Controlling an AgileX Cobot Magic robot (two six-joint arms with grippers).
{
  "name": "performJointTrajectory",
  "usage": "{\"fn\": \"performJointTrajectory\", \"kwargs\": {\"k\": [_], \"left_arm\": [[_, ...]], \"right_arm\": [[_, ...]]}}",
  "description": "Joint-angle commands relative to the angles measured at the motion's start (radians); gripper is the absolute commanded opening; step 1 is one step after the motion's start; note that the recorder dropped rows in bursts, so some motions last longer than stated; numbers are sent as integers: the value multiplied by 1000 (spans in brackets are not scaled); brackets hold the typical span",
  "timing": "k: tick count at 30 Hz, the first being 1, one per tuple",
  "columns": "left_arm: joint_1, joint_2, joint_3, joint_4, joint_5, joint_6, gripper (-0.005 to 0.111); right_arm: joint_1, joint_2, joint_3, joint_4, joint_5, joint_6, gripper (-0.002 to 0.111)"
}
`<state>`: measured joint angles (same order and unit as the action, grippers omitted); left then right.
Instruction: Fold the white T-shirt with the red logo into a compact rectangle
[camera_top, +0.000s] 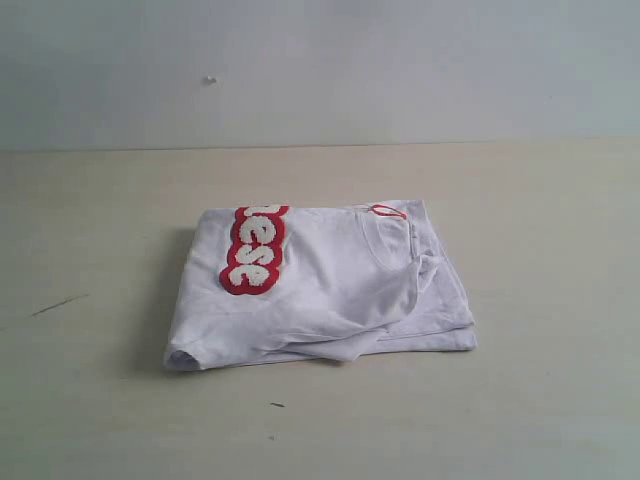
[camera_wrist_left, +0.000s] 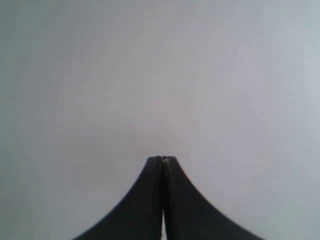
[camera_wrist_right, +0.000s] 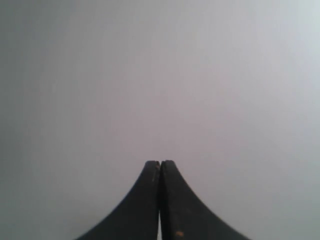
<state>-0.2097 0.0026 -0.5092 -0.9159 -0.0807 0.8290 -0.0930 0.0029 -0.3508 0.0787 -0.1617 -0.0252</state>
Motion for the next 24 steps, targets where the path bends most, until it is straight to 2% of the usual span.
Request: {"fn": "performJointTrajectory", "kwargs": {"k": [1,14,16,24], "left_arm": [[1,-3,5,-7,-1,4,0],[1,-3,5,-7,-1,4,0],[1,-3,5,-7,-1,4,0],[1,-3,5,-7,-1,4,0]], "right_arm": [[-5,-3,78,-221,-19,142,0],[-5,-3,351,-265,-45,157,0],[-5,-3,351,-265,53,156,0],[-5,-3,351,-272,265,94,0]]}}
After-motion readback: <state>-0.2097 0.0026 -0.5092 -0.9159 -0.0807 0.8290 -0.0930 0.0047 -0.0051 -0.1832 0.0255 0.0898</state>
